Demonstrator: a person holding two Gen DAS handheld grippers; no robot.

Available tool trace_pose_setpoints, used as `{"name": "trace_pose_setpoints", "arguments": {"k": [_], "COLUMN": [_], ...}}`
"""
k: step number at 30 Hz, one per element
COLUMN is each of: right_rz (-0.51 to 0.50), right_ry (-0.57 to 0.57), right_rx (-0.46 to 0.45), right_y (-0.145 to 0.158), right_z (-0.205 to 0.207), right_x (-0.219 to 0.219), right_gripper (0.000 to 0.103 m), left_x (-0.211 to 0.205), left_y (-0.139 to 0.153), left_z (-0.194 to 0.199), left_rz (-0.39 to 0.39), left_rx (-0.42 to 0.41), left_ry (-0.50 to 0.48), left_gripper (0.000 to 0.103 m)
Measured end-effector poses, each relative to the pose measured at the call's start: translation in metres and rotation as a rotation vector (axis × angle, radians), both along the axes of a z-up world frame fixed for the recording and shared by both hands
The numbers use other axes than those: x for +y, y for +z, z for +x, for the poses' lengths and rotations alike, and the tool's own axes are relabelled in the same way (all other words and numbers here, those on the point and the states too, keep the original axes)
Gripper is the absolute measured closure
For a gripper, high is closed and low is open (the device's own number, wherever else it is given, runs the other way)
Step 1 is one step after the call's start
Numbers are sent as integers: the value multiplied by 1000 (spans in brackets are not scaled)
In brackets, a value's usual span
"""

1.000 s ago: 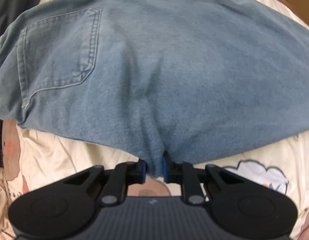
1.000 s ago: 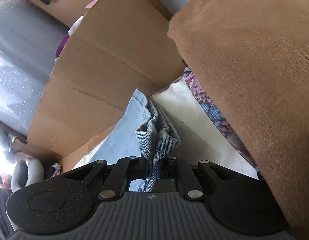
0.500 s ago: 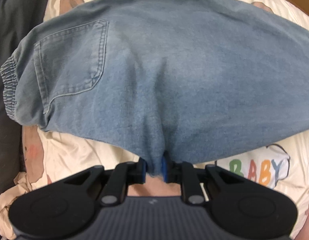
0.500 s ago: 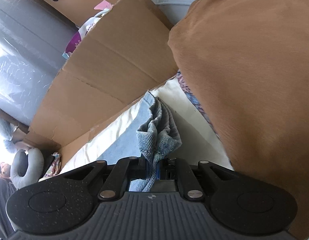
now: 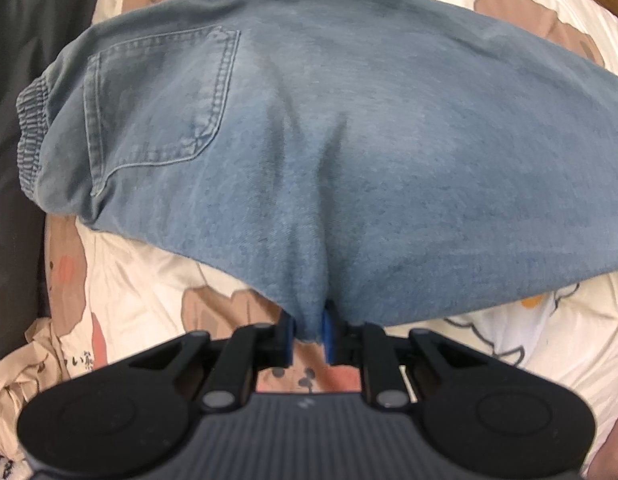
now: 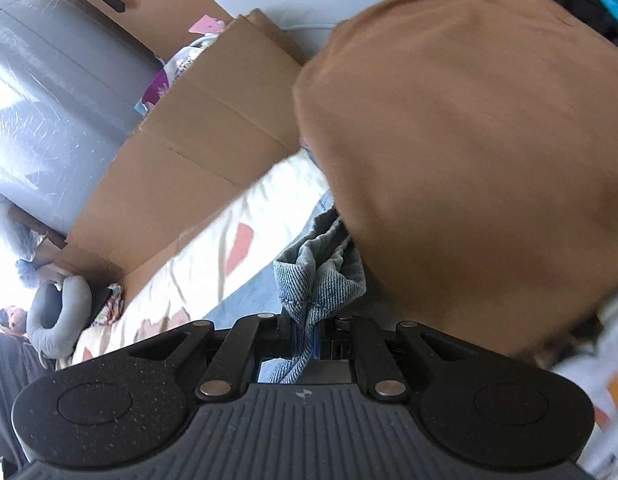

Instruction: Fold clothes

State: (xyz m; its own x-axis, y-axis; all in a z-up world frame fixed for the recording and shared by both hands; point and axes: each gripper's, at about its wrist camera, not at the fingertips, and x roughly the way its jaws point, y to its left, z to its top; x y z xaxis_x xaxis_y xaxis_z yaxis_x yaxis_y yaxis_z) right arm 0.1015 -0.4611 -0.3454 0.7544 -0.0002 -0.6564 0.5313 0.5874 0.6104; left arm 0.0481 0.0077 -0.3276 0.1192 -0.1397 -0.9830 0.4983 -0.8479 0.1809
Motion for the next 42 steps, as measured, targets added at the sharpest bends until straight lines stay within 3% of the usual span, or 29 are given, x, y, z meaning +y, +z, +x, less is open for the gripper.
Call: {"name": "trace_pose_setpoints", "arguments": {"k": [21, 34, 42], "right_rz": [0, -9, 25], "right_ry": [-80, -100, -146], "right_rx": [61, 86, 119], "right_y": [11, 11, -8], "right_z": [-144, -213, -261], "right_x": [3, -13, -28], "right_gripper": [97, 97, 97], "left_x": [60, 103, 118], "left_y": [18, 25, 22], "left_z": [36, 37, 38], "left_rz": [64, 90, 101], "left_rx": [14, -16, -41], "left_ry": [-193, -222, -262], "left_gripper": [90, 90, 90]}}
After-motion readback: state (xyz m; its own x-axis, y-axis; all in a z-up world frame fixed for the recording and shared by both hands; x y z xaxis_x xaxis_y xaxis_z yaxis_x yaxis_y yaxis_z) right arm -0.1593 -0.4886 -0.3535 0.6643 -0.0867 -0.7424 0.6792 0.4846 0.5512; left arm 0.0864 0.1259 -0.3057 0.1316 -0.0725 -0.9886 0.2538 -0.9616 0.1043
